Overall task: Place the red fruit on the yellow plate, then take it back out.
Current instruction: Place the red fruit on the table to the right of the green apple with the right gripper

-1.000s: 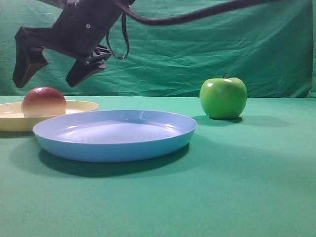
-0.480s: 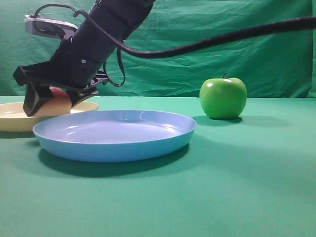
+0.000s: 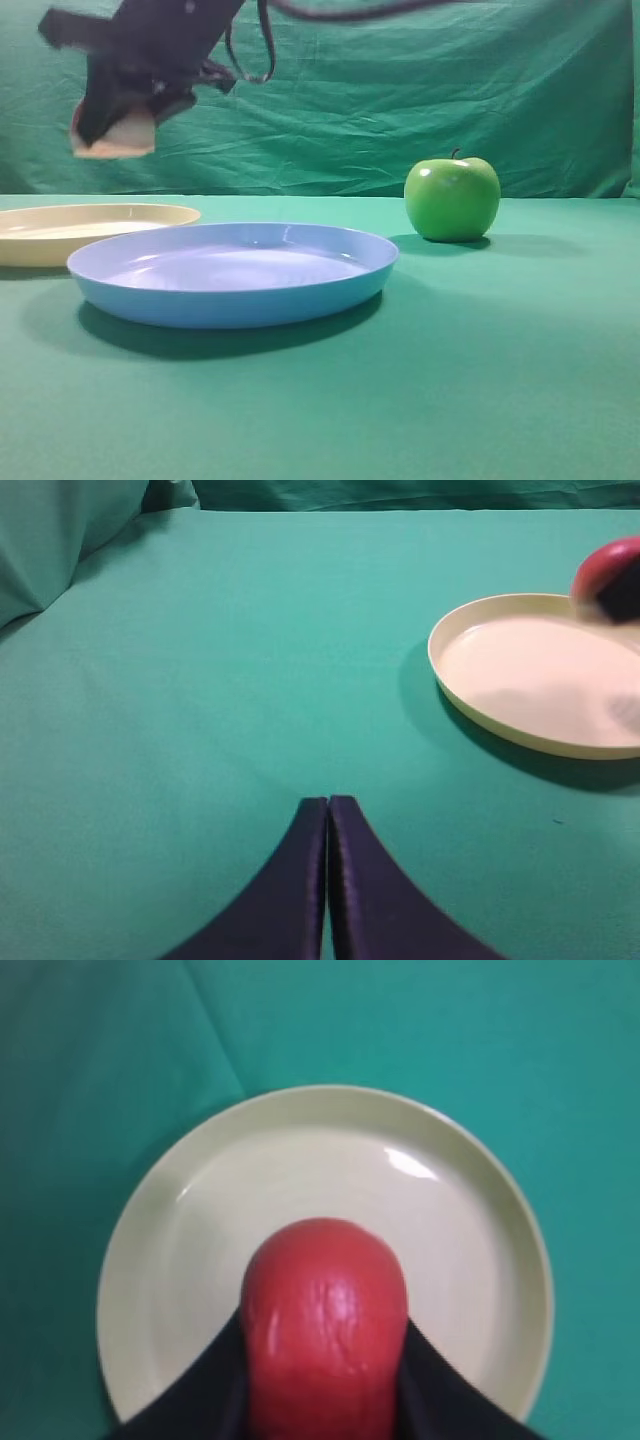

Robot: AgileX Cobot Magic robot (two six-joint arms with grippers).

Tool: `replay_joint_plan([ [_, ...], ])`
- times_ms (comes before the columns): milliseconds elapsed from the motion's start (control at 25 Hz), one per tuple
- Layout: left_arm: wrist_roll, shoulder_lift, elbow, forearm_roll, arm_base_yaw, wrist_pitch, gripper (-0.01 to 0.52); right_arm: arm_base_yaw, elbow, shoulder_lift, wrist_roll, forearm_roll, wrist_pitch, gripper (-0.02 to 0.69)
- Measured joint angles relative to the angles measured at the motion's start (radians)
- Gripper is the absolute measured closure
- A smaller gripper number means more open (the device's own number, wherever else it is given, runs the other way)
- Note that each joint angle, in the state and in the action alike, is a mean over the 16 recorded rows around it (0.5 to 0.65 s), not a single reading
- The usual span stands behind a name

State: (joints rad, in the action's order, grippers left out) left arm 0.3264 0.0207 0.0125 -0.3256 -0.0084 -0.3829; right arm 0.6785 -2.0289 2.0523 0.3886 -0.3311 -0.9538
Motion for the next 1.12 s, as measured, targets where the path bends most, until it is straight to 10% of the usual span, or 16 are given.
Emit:
replay_joint_plan([
  [1120, 0.000, 0.000, 0.000, 0.000, 0.000, 0.000, 0.514, -0.280, 1.265, -0.818, -0.206, 0.155, 0.396, 0.467],
])
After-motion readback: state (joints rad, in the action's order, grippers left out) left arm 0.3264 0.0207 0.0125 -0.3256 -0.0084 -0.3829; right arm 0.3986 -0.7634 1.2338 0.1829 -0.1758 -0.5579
